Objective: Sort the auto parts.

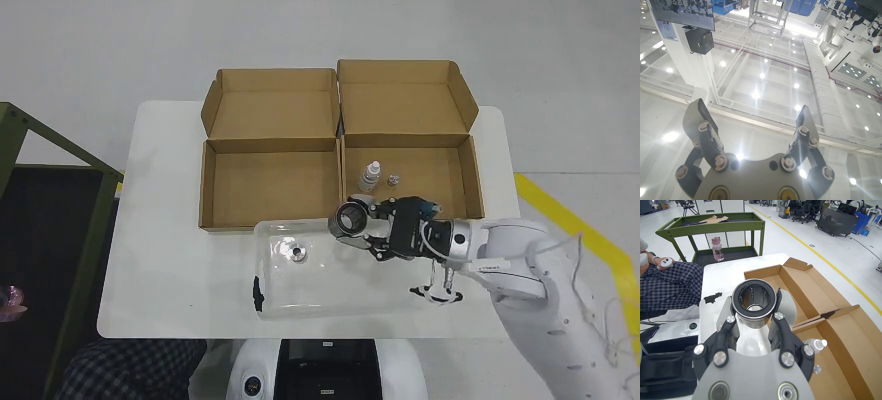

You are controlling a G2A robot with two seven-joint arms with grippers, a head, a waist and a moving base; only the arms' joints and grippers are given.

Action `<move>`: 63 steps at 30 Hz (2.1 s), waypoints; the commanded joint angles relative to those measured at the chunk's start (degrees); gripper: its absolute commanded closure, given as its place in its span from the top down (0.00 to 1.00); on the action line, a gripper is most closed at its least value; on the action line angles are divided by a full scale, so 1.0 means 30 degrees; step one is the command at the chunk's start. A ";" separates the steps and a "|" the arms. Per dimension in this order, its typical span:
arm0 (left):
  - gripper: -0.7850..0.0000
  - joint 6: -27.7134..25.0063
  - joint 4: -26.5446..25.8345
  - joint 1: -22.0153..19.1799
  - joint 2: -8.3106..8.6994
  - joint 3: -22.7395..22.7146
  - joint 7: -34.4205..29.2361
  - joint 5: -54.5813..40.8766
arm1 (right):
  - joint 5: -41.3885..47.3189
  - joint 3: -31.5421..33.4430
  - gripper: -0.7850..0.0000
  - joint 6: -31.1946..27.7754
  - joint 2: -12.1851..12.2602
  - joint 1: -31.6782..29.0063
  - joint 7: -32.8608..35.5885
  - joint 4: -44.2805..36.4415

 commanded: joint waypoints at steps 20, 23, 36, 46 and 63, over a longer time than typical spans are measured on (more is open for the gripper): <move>1.00 0.0000 0.0000 0.0000 0.0000 0.0000 0.0000 0.0000 | -0.0462 -0.4225 0.00 0.3279 -0.0837 0.3972 0.0750 0.3573; 1.00 0.0000 0.0000 0.0000 0.0000 0.0000 0.0000 0.0000 | -0.0694 -0.4894 0.00 0.3975 -0.1051 0.4619 0.0701 0.4111; 1.00 0.0000 0.0000 0.0000 0.0000 0.0000 0.0000 0.0000 | -0.2303 -0.7579 0.00 0.6818 -0.2037 0.6898 0.1320 0.6745; 1.00 0.0000 0.0000 0.0000 0.0000 0.0000 0.0000 0.0000 | -0.3071 -0.8811 0.00 0.7919 -0.2646 0.7913 0.2279 0.8171; 1.00 0.0000 0.0000 0.0000 0.0000 0.0000 0.0000 0.0000 | -0.2605 -1.0083 0.03 0.8189 -0.3569 0.8900 0.3484 1.0369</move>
